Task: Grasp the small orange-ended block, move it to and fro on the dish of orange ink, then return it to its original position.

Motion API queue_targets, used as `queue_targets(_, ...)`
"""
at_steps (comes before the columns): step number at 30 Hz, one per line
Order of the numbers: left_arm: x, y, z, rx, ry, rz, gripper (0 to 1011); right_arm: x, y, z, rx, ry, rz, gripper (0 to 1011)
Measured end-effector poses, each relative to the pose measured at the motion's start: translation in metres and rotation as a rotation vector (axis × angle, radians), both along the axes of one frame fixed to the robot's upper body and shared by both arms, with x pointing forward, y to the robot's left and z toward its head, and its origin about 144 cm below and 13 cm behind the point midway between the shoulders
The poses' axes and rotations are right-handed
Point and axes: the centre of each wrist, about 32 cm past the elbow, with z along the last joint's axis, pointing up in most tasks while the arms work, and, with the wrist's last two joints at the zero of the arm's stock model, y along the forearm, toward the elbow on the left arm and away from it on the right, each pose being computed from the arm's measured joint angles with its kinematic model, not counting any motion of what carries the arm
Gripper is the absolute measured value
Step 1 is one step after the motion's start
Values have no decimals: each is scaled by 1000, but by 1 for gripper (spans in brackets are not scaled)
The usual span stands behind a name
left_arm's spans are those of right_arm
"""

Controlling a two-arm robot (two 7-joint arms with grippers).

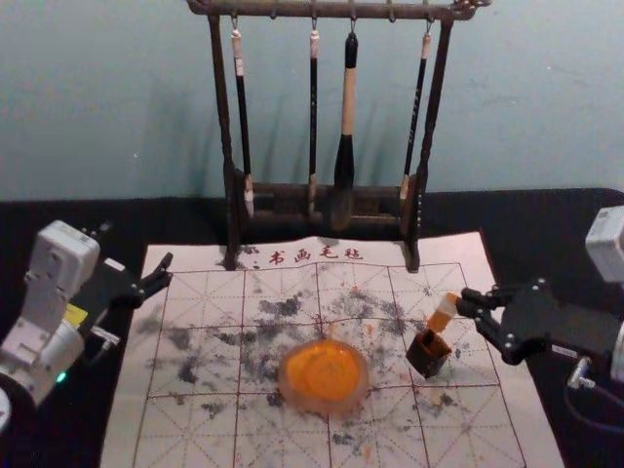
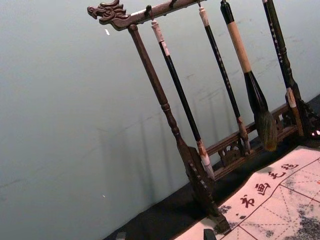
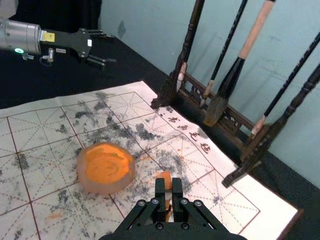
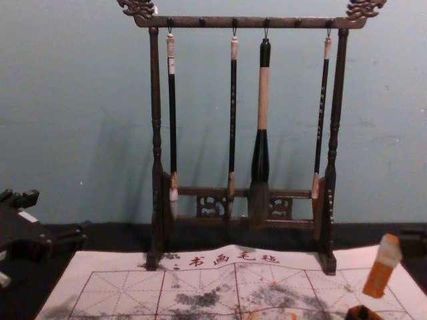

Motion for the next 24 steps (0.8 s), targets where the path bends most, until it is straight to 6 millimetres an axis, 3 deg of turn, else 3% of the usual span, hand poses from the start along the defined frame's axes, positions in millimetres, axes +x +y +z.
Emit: queue_targets(24, 0, 0, 0, 0, 0, 0, 1001, -5, -3, -16, 0, 66, -16, 49)
